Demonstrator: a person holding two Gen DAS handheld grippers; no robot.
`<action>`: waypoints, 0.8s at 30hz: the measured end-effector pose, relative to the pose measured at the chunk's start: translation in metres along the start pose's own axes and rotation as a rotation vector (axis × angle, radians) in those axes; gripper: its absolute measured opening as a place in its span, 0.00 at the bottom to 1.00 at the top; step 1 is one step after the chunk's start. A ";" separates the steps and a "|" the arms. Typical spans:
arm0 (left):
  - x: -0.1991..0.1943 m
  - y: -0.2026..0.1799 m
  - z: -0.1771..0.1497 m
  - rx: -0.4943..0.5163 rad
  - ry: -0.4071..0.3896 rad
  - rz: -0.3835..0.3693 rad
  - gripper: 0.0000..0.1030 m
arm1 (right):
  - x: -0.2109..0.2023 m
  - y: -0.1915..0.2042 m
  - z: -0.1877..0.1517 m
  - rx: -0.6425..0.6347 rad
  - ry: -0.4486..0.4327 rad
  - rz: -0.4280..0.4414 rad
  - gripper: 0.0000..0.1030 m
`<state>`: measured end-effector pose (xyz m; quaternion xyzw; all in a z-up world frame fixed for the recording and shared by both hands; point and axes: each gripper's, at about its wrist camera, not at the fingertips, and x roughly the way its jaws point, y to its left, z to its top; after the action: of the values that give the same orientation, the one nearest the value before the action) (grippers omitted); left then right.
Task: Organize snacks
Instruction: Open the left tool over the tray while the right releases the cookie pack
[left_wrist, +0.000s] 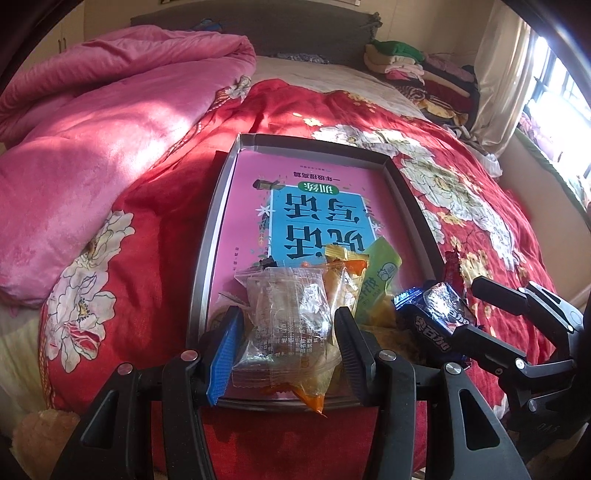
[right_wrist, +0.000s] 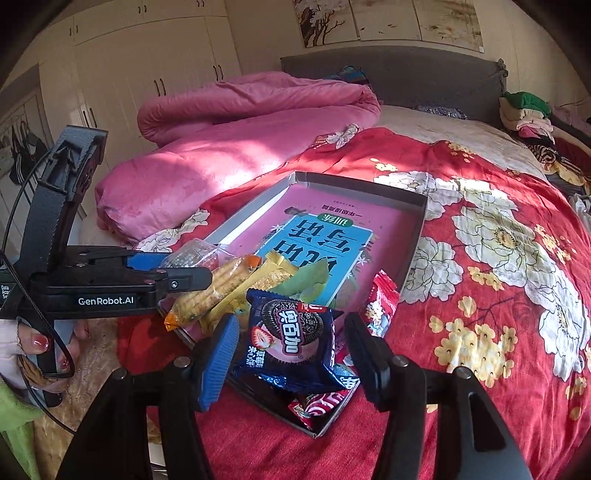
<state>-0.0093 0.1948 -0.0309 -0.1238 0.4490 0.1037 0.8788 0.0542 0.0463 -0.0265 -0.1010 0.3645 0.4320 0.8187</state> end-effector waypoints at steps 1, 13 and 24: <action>0.000 0.000 0.000 0.001 0.001 -0.002 0.53 | -0.001 0.000 -0.001 0.002 -0.002 -0.001 0.58; -0.005 -0.008 0.001 0.035 -0.016 0.005 0.70 | -0.011 -0.006 -0.002 0.015 -0.026 -0.042 0.62; -0.016 -0.014 0.002 0.054 -0.055 0.011 0.76 | -0.016 -0.011 -0.002 0.034 -0.045 -0.077 0.68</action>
<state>-0.0132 0.1815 -0.0145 -0.0946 0.4281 0.0996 0.8932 0.0561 0.0282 -0.0187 -0.0912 0.3491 0.3961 0.8444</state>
